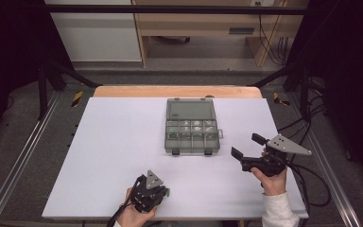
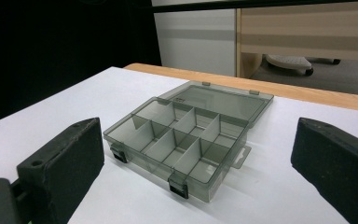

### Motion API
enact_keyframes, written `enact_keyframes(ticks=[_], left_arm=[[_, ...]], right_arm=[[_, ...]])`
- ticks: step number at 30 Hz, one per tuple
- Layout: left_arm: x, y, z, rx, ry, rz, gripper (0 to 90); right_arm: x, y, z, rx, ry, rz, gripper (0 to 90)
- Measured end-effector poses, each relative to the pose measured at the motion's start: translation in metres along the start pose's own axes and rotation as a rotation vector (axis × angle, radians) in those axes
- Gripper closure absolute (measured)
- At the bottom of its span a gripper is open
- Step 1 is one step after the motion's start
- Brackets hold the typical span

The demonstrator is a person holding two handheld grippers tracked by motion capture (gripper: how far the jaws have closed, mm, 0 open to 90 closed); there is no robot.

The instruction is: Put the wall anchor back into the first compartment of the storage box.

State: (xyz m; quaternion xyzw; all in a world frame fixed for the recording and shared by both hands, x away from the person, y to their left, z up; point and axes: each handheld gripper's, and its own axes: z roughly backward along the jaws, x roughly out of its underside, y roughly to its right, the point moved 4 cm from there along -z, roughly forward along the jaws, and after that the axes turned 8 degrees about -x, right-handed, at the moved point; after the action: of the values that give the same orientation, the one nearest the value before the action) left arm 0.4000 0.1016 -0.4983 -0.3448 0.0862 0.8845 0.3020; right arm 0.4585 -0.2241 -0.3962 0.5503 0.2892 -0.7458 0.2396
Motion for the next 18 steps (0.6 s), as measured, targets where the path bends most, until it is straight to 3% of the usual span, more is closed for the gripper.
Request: enact_keyframes(ticks=[18], left_arm=[[-0.02,-0.014,0.014,0.011,0.069,0.021,84.4]], right_arm=[[-0.001,0.0,0.0,0.002,0.005,-0.006,2.8]])
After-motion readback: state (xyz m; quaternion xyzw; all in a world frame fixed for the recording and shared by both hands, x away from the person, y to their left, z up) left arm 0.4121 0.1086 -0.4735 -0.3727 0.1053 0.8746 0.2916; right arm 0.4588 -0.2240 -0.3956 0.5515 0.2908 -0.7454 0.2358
